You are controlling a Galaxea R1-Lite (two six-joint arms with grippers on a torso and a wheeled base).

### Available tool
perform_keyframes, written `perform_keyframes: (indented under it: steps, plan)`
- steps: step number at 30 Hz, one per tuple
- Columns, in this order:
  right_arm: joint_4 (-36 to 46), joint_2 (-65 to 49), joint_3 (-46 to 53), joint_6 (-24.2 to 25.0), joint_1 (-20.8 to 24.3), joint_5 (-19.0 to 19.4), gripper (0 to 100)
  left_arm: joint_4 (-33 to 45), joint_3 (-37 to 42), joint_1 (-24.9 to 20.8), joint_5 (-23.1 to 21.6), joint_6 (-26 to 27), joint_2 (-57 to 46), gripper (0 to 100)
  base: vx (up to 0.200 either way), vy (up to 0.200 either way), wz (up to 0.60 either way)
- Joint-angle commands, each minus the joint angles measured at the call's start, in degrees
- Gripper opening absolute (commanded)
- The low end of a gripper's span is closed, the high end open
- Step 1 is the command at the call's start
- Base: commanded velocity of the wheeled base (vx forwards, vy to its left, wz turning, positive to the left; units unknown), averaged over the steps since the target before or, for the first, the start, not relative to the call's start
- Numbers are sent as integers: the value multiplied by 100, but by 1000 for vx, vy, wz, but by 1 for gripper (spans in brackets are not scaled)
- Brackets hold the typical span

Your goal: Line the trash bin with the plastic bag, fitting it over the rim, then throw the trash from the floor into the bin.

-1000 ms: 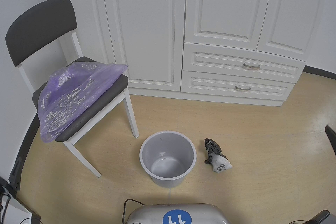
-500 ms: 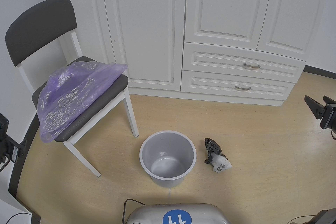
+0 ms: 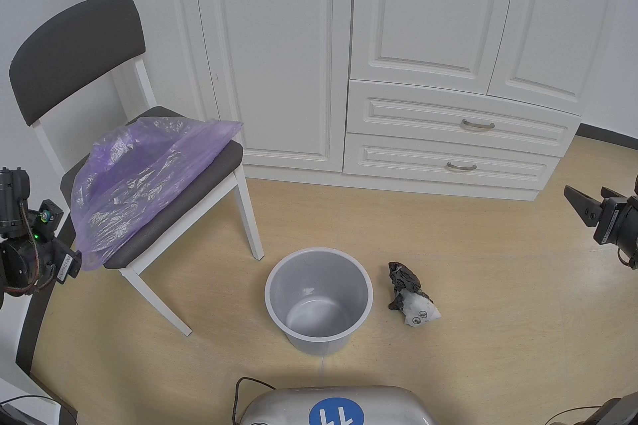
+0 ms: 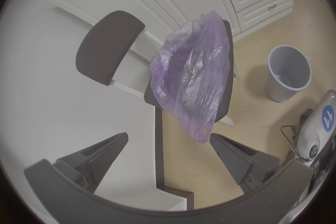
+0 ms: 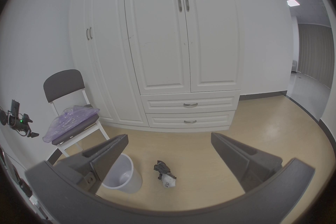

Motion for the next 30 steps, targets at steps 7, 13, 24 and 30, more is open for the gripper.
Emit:
perform_keyframes:
  steps: [7,13,24,30]
  plan:
    - [-1,55,-1,-3,7,29,100,-319,-21,0,-1,-257,1036,100,0,0,0]
    - [-10,28,-10,6,7,29,100,-733,-4,0,7,-257,1317,100,0,0,0]
    - [-10,55,-54,6,-63,37,100,-1058,-30,123,16,-389,1704,100,0,0,0]
    - [-1,2,-28,6,-72,29,100,-1286,-65,211,25,-459,1950,100,0,0,0]
